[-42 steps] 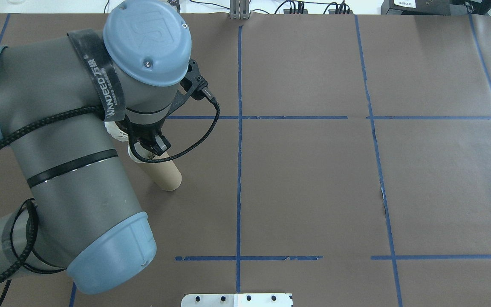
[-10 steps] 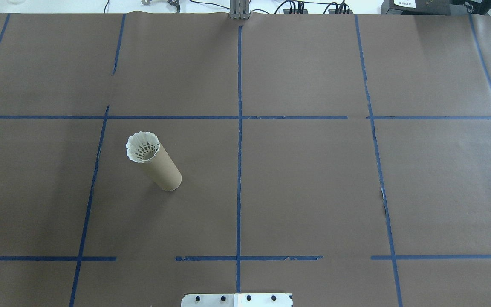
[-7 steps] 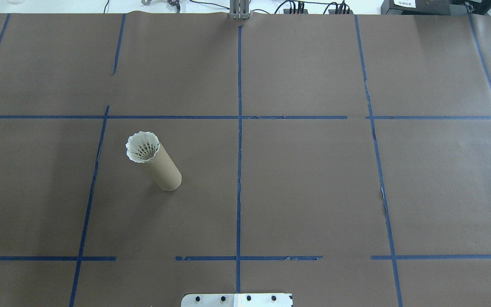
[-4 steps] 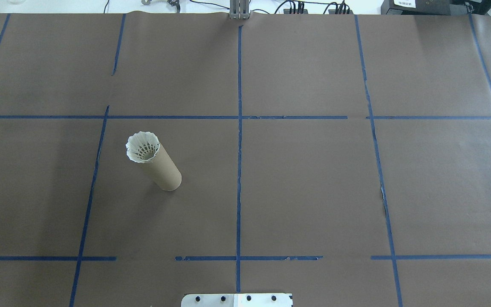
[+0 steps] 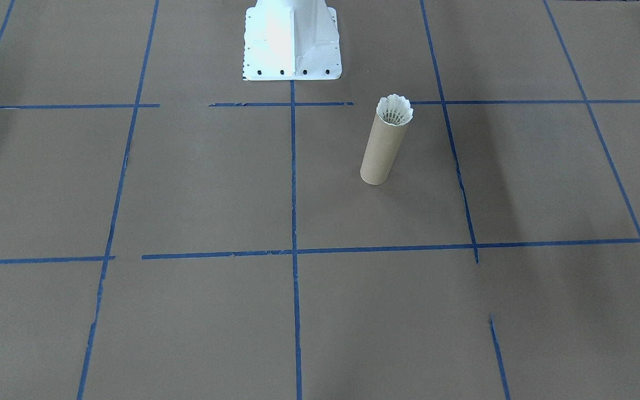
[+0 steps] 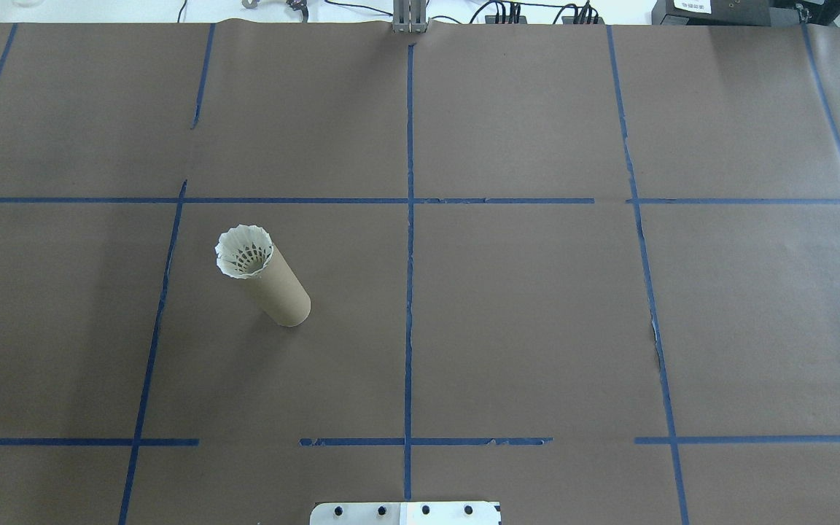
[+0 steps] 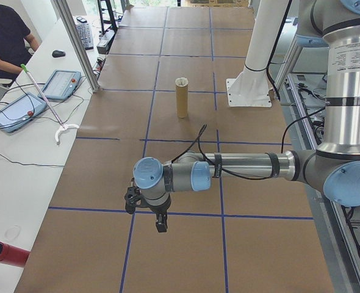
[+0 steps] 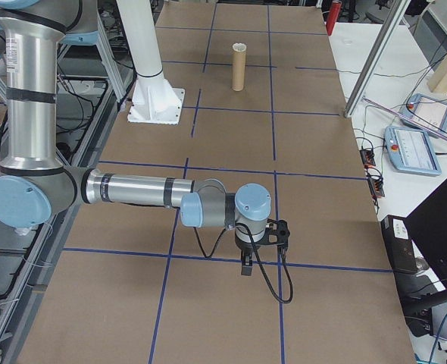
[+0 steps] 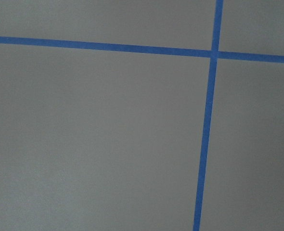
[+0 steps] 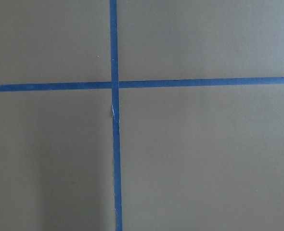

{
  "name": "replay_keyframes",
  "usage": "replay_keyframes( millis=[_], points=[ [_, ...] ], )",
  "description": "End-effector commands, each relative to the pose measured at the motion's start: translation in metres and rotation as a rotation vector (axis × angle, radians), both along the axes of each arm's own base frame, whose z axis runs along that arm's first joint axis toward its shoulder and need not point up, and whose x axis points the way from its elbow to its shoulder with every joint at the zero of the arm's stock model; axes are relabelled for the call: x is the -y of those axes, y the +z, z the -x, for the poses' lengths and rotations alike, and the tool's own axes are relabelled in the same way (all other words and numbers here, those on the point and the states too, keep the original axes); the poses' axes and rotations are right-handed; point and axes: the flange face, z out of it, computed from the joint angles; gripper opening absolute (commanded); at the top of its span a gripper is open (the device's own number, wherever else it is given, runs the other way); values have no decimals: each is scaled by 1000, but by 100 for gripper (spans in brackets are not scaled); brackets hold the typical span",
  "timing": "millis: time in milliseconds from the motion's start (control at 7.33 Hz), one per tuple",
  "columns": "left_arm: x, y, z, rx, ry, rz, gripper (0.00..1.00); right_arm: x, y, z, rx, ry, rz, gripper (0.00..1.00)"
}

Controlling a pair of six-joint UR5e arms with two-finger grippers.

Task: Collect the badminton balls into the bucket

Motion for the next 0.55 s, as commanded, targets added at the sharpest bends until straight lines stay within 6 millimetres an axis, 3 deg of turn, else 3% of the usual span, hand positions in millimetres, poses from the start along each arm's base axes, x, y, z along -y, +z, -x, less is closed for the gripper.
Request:
replay_keyframes(
  millis=[0, 409],
  points=[
    [0, 0, 0, -3, -1, 1, 100, 0, 1, 0, 0, 0, 1, 100],
    [4, -5, 1, -3, -2, -7, 100, 0, 1, 0, 0, 0, 1, 100]
  ],
)
